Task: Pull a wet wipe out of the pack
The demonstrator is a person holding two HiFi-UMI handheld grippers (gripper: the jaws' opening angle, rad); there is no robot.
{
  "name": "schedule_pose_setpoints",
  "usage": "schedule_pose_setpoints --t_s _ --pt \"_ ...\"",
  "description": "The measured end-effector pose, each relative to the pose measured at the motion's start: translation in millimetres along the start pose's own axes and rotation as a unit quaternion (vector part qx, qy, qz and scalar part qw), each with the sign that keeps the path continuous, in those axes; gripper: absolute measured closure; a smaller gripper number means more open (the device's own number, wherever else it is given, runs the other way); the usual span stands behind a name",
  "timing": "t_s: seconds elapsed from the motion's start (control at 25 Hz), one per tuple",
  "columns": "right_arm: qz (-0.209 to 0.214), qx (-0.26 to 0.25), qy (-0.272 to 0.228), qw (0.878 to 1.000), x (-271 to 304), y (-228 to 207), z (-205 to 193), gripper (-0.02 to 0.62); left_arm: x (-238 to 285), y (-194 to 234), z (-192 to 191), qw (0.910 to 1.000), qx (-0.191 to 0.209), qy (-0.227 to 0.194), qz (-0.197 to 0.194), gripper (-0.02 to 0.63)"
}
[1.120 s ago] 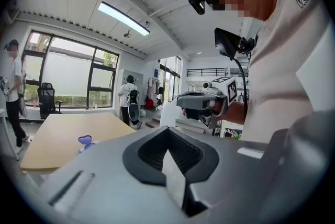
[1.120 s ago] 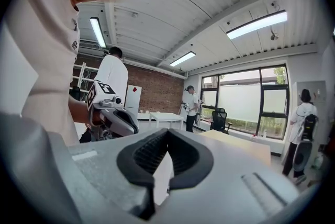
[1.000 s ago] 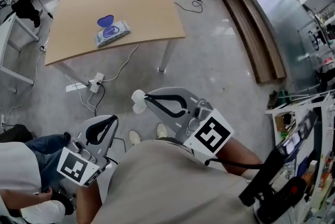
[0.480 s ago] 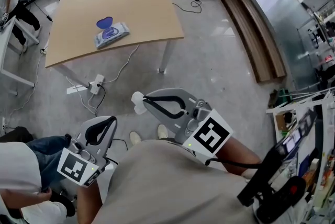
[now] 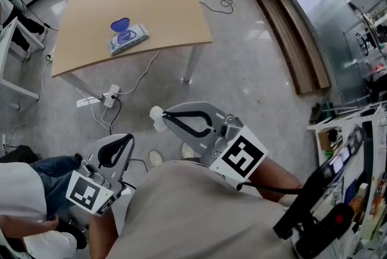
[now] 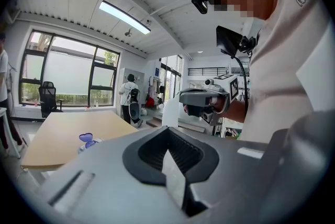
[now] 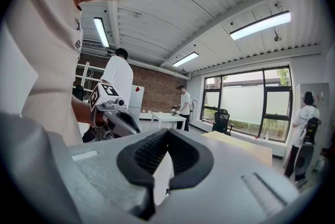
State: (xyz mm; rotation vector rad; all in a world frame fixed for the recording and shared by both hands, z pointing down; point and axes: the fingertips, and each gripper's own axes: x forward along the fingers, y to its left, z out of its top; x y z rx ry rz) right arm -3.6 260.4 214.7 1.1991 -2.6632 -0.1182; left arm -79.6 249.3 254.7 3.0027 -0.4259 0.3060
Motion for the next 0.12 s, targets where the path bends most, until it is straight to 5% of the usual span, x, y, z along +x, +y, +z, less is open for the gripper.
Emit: schedule_pose_setpoints --t_s 0.12 --pt "0.001 0.001 -0.001 1.0 0.0 0.5 -0.6 0.594 1.1 0.1 0.3 1.0 0.001 -0.003 0.001 0.601"
